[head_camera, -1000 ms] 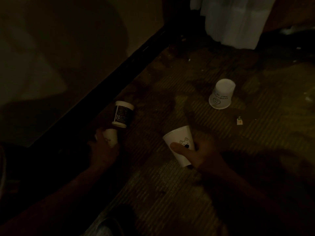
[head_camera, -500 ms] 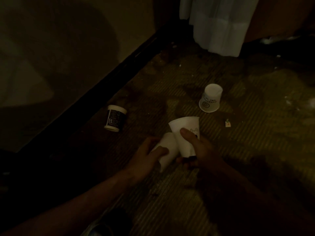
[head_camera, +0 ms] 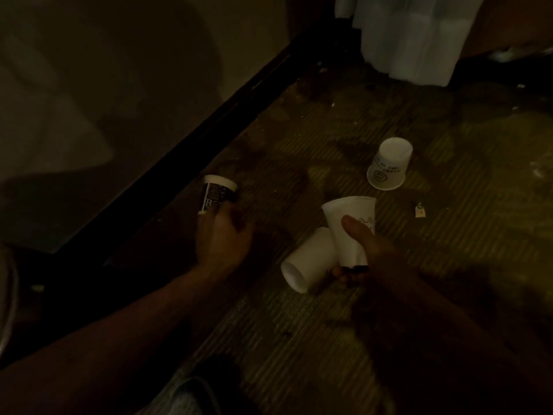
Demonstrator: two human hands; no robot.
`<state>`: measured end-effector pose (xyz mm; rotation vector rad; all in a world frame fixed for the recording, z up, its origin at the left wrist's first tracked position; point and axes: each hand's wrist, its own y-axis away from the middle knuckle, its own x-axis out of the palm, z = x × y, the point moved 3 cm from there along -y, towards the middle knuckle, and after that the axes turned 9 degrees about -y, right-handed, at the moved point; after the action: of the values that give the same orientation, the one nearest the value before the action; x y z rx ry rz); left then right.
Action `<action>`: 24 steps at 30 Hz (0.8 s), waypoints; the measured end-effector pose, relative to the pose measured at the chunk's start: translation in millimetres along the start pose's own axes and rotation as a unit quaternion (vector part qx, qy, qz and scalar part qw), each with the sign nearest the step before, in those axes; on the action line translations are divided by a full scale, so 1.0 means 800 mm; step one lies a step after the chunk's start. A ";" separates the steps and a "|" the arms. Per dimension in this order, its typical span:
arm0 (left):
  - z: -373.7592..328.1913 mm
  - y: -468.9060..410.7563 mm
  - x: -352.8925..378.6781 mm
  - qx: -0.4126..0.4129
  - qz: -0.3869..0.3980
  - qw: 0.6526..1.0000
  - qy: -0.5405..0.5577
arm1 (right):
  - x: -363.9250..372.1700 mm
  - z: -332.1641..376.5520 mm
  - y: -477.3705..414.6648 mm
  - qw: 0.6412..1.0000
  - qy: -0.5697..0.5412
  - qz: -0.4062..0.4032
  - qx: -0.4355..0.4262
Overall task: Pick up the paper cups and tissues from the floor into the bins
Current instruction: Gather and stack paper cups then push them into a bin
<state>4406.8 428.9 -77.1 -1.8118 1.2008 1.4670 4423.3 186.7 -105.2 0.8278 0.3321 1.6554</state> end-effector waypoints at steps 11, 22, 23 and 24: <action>0.044 -0.081 0.001 -0.108 0.104 0.978 0.143 | -0.020 -0.005 -0.006 0.999 -0.044 0.000 -0.002; -0.089 -0.017 0.032 0.017 0.202 0.944 0.261 | -0.076 0.013 0.015 0.987 -0.125 -0.094 0.022; -0.100 -0.009 0.034 0.037 0.243 0.933 0.263 | -0.081 0.017 0.019 0.983 -0.146 -0.102 0.035; -0.111 -0.002 0.037 0.053 0.286 0.922 0.256 | -0.086 0.019 0.025 0.980 -0.162 -0.107 0.038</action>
<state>4452.3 347.6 -80.0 -1.9244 2.1723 1.1827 4422.6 113.5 -105.0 1.0644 0.2469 1.2893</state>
